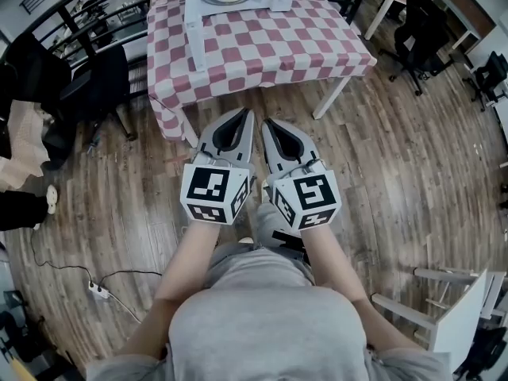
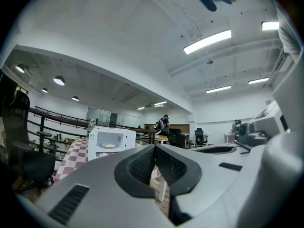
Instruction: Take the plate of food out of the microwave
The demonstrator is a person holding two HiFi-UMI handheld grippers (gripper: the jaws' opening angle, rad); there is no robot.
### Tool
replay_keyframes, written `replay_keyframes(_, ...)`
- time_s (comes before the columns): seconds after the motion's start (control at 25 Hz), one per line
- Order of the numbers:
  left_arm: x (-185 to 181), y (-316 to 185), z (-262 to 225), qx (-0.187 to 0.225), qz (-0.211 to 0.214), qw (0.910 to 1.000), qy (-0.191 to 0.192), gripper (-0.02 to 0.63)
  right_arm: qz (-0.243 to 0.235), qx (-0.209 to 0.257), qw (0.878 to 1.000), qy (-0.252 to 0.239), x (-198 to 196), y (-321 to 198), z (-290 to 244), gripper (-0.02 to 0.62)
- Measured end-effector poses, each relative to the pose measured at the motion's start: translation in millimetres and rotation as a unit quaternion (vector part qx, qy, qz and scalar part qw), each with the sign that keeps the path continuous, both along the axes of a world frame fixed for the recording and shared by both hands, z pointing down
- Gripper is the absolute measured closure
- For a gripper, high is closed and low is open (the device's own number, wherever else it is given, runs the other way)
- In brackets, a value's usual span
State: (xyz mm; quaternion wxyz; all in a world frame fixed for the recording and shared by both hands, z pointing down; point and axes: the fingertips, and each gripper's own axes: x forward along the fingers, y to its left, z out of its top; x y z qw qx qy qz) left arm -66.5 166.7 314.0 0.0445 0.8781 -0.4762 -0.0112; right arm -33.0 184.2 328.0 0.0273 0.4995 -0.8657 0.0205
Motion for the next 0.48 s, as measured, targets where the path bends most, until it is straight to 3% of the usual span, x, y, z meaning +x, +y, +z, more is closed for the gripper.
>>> replay_keyframes(0.48, 3.1, -78.4, 3.7, -0.006, -0.023, 0.9997, 0.000, 0.604, -0.021, 0.001, 1.000, -0.003, 5.9, -81.7, -1.3, 0.571)
